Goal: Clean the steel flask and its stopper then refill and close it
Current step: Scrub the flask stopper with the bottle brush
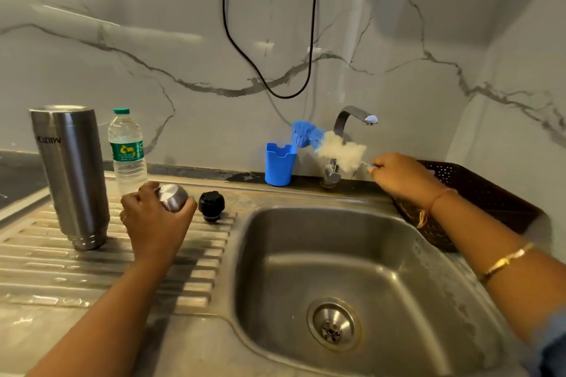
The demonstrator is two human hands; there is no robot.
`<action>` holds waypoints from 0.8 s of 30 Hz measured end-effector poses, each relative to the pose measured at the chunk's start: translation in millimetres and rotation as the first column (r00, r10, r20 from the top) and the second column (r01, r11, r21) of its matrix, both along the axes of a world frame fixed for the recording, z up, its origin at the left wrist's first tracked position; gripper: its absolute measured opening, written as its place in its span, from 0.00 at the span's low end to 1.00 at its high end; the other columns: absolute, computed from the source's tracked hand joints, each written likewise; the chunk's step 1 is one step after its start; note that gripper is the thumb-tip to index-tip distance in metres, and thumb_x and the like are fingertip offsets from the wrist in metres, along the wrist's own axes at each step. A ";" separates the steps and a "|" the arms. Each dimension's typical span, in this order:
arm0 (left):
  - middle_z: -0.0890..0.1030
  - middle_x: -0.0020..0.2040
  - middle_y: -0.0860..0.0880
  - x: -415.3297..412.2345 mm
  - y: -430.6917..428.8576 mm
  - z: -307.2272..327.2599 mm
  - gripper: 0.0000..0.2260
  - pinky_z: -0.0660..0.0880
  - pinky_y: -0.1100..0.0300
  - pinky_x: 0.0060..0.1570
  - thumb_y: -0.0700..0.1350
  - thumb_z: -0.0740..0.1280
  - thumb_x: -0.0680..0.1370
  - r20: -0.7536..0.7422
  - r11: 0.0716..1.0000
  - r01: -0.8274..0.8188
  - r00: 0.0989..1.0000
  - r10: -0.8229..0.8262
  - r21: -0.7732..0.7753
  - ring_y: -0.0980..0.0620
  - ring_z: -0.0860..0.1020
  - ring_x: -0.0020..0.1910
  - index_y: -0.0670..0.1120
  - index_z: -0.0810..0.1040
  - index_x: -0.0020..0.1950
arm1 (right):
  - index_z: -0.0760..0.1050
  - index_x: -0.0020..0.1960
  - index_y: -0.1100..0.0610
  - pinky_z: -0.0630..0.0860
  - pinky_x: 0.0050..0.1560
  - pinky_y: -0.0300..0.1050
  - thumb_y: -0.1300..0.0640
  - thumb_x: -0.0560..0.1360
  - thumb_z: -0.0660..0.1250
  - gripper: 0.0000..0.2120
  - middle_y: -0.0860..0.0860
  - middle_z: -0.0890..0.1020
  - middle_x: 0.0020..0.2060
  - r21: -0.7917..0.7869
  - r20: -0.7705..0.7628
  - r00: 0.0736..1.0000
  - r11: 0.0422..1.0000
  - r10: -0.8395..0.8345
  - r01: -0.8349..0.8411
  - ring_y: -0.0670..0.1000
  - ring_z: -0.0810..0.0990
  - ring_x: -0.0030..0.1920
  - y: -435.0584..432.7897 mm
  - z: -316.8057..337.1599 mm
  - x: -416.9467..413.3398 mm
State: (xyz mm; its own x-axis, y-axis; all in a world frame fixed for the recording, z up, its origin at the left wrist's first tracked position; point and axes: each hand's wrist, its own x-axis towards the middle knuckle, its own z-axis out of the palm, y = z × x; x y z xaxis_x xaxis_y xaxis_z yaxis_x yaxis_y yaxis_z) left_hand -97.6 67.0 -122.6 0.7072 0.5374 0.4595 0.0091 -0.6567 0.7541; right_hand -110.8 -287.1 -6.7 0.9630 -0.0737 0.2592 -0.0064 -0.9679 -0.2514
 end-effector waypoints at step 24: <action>0.74 0.62 0.39 37.3 -120.8 12.8 0.14 0.73 0.46 0.58 0.47 0.61 0.79 0.393 -0.305 0.274 0.793 -0.465 -0.912 0.41 0.74 0.61 0.42 0.71 0.62 | 0.71 0.66 0.48 0.77 0.50 0.50 0.46 0.80 0.54 0.17 0.49 0.82 0.54 -0.185 0.112 0.963 0.957 0.244 -0.221 0.52 0.80 0.52 -26.6 -100.0 -61.1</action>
State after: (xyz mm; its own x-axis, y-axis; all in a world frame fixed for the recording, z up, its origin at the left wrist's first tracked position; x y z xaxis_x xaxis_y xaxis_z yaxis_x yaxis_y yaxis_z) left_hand -60.3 -53.8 -109.8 0.9580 -0.1110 -0.2646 0.2379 0.8228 0.5162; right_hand -172.0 -313.7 -106.7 0.9046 0.2043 0.3742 0.2461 -0.9669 -0.0668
